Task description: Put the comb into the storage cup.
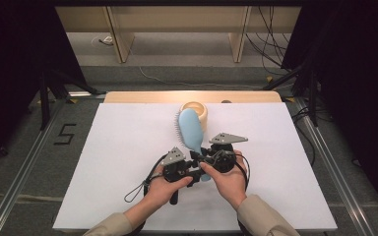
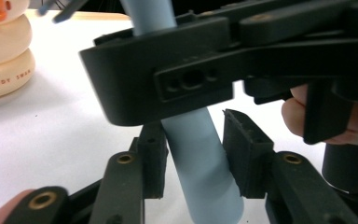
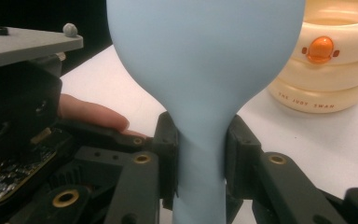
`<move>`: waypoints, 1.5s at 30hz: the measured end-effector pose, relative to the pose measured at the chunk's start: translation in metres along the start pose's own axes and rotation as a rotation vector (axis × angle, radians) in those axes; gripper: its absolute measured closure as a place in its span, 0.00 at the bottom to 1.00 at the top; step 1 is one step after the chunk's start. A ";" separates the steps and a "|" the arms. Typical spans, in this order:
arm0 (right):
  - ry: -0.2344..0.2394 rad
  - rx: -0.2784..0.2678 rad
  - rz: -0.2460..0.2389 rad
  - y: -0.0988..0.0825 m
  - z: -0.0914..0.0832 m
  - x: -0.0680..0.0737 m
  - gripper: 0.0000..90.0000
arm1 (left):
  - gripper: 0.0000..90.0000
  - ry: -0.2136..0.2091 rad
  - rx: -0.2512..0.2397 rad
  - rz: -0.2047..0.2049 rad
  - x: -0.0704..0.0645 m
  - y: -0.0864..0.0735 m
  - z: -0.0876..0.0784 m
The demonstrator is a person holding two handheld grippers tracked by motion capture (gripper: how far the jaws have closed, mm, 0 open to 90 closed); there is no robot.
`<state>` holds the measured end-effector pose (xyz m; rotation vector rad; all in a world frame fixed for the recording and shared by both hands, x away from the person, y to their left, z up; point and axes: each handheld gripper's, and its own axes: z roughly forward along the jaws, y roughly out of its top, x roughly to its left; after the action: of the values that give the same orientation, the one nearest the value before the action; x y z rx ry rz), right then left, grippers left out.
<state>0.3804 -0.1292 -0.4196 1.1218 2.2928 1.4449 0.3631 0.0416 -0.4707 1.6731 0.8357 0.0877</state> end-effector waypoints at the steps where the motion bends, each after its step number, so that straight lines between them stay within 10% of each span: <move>1: 0.000 0.000 -0.001 0.000 0.000 0.000 0.78 | 0.69 -0.003 -0.001 -0.006 0.001 0.000 0.000; 17: -0.012 0.007 -0.045 0.001 0.001 0.004 0.78 | 0.74 -0.013 -0.010 -0.086 0.006 -0.001 -0.002; 45: -0.011 0.005 -0.060 0.002 0.002 0.005 0.73 | 0.75 -0.039 -0.025 -0.108 0.007 -0.001 -0.003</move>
<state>0.3792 -0.1239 -0.4177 1.0500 2.3034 1.4080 0.3660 0.0479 -0.4729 1.5989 0.8899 -0.0088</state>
